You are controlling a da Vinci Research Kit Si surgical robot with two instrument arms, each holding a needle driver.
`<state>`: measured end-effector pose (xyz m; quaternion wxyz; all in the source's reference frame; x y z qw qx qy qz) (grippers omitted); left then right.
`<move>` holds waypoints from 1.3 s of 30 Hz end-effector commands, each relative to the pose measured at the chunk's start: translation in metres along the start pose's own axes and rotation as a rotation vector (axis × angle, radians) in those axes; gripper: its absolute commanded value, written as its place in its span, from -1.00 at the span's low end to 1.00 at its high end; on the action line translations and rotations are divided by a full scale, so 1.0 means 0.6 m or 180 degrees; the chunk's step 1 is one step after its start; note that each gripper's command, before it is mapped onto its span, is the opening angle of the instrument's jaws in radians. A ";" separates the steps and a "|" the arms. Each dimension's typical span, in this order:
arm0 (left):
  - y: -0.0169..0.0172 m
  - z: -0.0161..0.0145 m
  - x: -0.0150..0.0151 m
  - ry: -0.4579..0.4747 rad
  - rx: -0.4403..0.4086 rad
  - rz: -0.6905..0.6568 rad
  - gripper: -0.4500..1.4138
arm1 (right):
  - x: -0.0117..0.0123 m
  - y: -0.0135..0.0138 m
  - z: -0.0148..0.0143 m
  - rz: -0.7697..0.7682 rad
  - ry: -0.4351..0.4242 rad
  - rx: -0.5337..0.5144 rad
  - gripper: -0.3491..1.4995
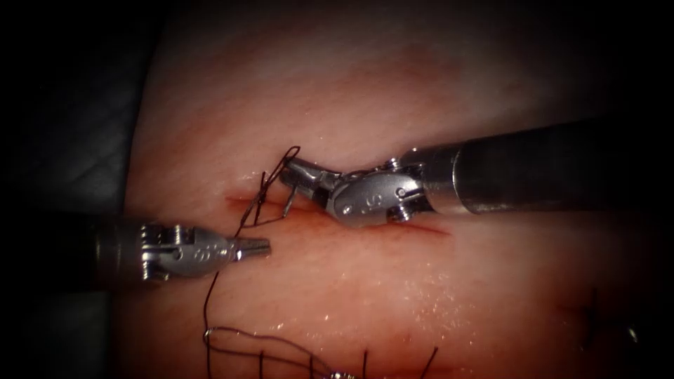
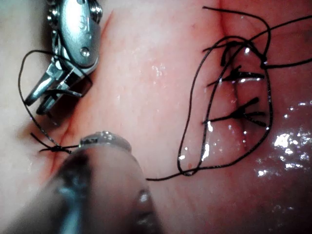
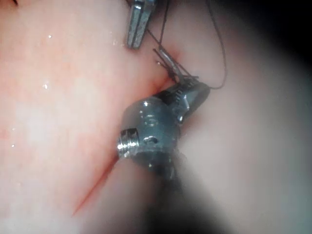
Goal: Wound Closure
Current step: Throw the needle through the skin above the cut with the right end-effector.
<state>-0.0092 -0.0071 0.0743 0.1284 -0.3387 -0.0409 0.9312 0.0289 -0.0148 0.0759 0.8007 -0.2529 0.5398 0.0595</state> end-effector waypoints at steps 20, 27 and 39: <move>-0.0013 0.0025 0.0015 0.0021 0.0057 -0.0077 -1.00 | -0.0044 -0.0052 -0.0002 0.0091 -0.0231 0.0175 -1.00; -0.0018 0.0029 0.0012 0.0019 0.0060 -0.0080 -1.00 | -0.0063 -0.0080 0.0001 0.0124 -0.0358 0.0364 -1.00; -0.0018 0.0029 0.0012 0.0016 0.0061 -0.0082 -1.00 | -0.0085 -0.0096 -0.0011 0.0170 -0.0462 0.0470 -1.00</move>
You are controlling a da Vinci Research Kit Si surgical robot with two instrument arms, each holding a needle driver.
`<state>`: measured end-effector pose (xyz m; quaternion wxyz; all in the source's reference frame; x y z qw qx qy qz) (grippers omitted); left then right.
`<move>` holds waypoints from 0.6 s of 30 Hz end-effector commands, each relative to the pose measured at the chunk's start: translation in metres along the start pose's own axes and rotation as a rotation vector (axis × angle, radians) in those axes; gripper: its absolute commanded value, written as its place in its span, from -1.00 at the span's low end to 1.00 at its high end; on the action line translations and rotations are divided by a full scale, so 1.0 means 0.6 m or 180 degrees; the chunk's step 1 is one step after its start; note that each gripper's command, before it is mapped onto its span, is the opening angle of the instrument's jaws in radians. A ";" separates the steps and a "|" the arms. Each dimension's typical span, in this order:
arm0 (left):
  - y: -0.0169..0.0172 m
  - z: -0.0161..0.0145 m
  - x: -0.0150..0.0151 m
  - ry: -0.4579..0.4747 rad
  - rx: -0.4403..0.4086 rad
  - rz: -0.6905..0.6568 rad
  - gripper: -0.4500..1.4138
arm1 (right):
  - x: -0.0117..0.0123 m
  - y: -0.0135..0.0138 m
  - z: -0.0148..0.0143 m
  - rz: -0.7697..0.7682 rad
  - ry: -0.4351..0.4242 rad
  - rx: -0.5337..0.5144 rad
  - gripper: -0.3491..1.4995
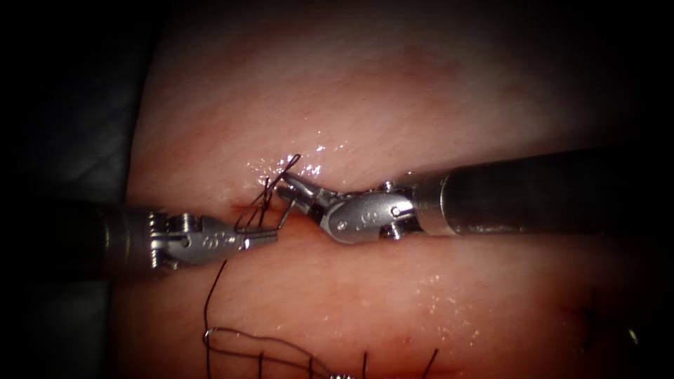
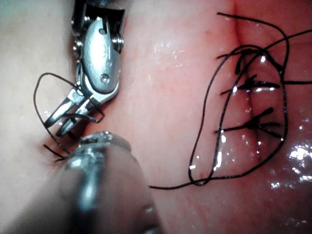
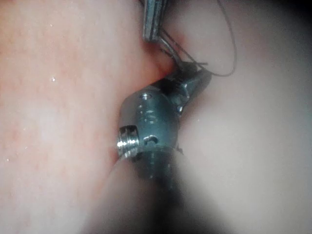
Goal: Wound Closure
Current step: Throw the needle through the skin above the cut with the right end-effector.
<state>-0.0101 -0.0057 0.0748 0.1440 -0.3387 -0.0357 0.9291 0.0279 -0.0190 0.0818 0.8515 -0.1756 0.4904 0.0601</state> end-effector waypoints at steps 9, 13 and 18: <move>0.0003 0.0011 -0.0001 0.0002 -0.0004 0.0002 -1.00 | -0.0007 -0.0014 0.0010 -0.0018 -0.0100 0.0171 -1.00; 0.0003 0.0011 -0.0001 0.0002 -0.0004 0.0001 -1.00 | -0.0011 -0.0019 0.0011 -0.0049 -0.0157 0.0238 -1.00; 0.0003 0.0009 -0.0003 0.0002 -0.0006 0.0004 -1.00 | -0.0024 -0.0033 0.0013 -0.0067 -0.0189 0.0295 -1.00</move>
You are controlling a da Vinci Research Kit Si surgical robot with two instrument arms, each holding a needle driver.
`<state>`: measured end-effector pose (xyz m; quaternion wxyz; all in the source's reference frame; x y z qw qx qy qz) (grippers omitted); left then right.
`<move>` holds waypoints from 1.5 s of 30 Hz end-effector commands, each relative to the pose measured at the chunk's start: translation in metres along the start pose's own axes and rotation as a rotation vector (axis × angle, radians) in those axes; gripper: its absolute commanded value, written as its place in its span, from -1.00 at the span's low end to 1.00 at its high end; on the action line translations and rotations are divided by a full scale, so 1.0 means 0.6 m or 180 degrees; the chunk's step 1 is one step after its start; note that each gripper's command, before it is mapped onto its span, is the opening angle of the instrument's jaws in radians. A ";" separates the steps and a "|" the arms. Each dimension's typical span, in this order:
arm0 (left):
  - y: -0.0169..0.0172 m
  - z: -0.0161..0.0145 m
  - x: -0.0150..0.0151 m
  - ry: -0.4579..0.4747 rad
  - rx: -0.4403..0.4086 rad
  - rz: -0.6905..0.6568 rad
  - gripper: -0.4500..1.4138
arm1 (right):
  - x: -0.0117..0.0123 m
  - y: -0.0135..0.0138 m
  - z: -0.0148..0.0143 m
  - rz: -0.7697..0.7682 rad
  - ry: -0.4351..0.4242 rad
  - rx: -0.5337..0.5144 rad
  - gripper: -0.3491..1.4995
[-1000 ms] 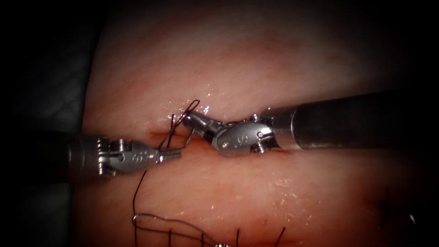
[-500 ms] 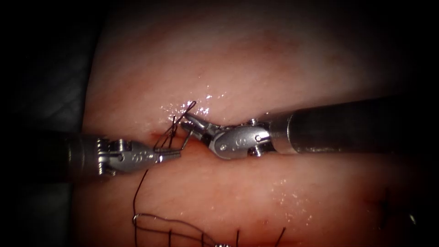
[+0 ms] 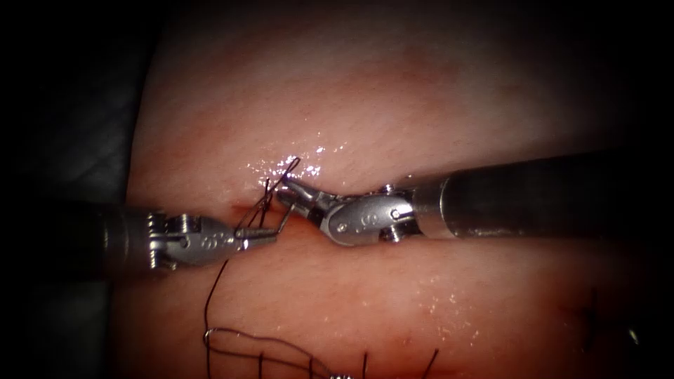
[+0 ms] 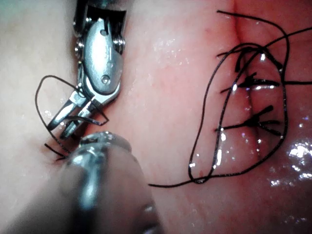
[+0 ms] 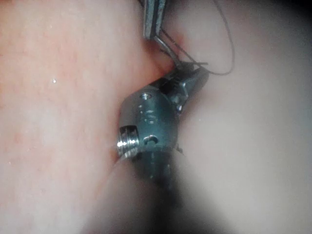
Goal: Wound Closure
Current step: Throw the needle through the skin above the cut with the right end-effector.
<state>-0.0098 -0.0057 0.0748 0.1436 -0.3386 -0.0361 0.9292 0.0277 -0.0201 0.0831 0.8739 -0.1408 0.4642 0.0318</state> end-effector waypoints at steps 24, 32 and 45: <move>-0.0005 0.0051 0.0017 0.0122 -0.0026 -0.0030 -1.00 | 0.0058 0.0152 -0.0005 0.0979 0.0866 -0.0121 -1.00; -0.0005 0.0070 0.0011 0.0118 0.0000 -0.0025 -1.00 | 0.0058 0.0181 0.0019 0.1405 0.1069 0.0098 -1.00; 0.0009 0.0109 -0.0004 0.0055 -0.0081 0.0072 -1.00 | 0.0063 0.0217 0.0027 0.1826 0.1109 0.0236 -1.00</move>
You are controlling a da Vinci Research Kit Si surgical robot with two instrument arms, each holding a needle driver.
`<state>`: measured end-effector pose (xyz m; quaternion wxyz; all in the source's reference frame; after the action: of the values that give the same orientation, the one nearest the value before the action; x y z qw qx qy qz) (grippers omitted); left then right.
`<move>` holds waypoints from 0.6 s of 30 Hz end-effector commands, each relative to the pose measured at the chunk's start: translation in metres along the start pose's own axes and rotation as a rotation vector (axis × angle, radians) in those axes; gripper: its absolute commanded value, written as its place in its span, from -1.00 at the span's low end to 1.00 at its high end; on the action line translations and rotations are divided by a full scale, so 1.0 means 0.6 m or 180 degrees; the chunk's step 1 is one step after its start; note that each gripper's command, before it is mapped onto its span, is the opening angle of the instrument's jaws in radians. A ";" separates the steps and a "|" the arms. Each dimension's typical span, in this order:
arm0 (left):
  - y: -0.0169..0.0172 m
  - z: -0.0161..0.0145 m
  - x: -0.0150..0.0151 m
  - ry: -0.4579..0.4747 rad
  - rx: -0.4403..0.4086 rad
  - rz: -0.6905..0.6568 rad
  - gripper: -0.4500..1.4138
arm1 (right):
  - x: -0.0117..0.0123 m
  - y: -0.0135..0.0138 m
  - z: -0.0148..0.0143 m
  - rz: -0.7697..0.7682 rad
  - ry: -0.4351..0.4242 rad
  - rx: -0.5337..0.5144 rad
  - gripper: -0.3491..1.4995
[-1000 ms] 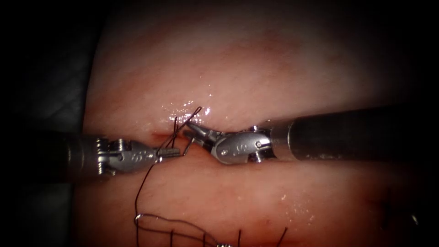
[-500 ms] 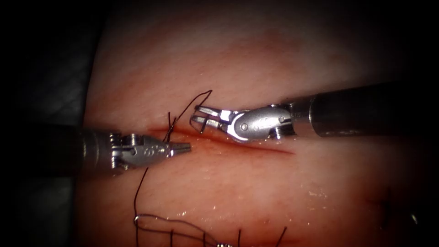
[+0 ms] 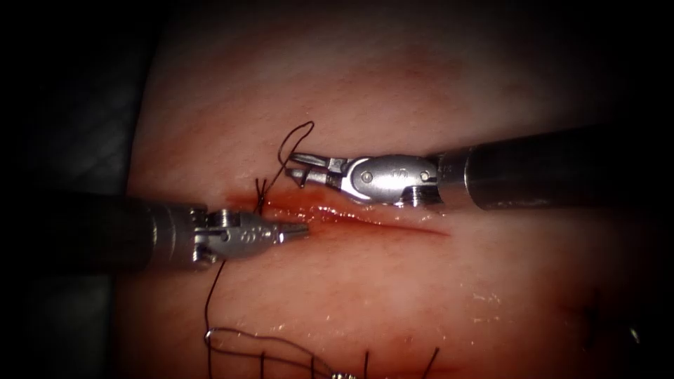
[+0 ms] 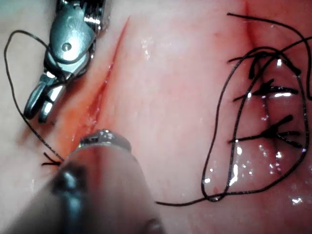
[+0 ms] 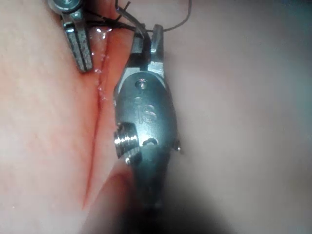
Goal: Wound Closure
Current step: Throw the needle through the skin above the cut with the right end-effector.
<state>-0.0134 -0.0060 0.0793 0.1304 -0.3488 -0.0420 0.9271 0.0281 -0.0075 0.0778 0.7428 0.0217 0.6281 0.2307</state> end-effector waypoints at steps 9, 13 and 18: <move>0.0003 0.0010 -0.0014 -0.0040 -0.0045 0.0004 -1.00 | 0.0017 0.0031 0.0014 0.0650 0.0100 -0.0120 -1.00; 0.0004 0.0009 -0.0013 -0.0048 -0.0050 0.0006 -1.00 | 0.0017 0.0031 0.0017 0.0688 0.0148 -0.0154 -1.00; 0.0004 0.0008 -0.0015 -0.0047 -0.0052 -0.0011 -1.00 | 0.0017 0.0030 0.0016 0.0299 0.0225 -0.0257 -1.00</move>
<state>-0.0125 -0.0063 0.0796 0.1281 -0.3421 -0.0503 0.9295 0.0280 -0.0053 0.0770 0.7093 0.0129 0.6419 0.2911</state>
